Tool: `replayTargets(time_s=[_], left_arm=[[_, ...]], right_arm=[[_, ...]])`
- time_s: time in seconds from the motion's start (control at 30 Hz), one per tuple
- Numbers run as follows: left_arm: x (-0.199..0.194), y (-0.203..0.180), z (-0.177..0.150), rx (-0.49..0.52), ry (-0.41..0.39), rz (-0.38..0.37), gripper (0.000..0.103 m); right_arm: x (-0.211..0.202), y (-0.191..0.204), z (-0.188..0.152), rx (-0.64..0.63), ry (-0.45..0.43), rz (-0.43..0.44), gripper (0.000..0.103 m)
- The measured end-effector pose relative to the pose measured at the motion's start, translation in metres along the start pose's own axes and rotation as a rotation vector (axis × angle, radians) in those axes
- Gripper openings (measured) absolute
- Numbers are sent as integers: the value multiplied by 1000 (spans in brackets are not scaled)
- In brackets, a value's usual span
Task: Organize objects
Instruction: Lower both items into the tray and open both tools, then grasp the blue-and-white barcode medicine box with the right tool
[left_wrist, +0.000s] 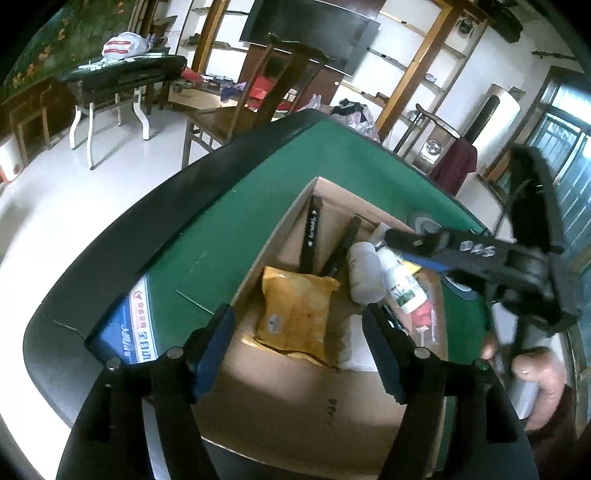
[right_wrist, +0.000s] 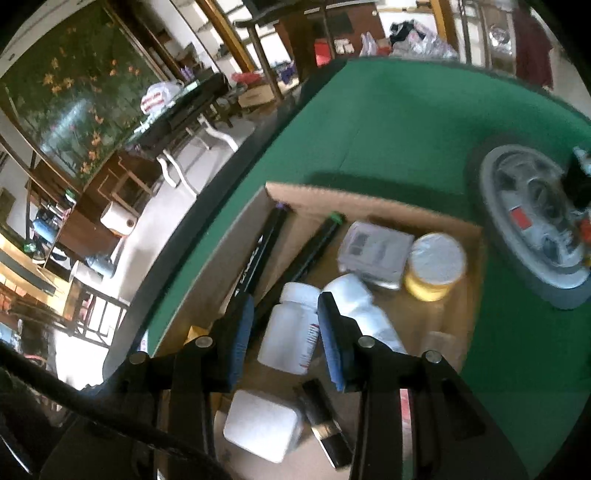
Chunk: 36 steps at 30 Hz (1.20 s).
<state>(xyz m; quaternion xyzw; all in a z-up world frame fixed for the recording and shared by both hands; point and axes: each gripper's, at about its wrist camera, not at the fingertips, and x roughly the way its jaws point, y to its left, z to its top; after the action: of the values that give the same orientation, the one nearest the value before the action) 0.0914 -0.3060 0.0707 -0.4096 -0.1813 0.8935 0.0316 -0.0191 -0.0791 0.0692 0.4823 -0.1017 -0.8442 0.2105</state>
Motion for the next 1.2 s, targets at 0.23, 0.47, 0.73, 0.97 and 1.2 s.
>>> replayTargets(time_s=[0.23,0.47,0.73,0.97,1.2], left_arm=[[-22,-34,-9,58,-66,-64,65],[-90,-98,-3,169,-386,-243,73],[-44,-151,-18,248,-189,-490,101],[10,-182,-44,274,7,-422,101],[28,-218,-67,334,118,-409,101]], right_arm=[[-70,-46,-6,28,-64,-121,47],[-189,-102,-10,28,-284,-376,48],[-266,-212,-64,270,-464,-513,103],[-262,-303,-103,457,-383,-534,103],[-248,-354,-119,584,-366,-474,103]])
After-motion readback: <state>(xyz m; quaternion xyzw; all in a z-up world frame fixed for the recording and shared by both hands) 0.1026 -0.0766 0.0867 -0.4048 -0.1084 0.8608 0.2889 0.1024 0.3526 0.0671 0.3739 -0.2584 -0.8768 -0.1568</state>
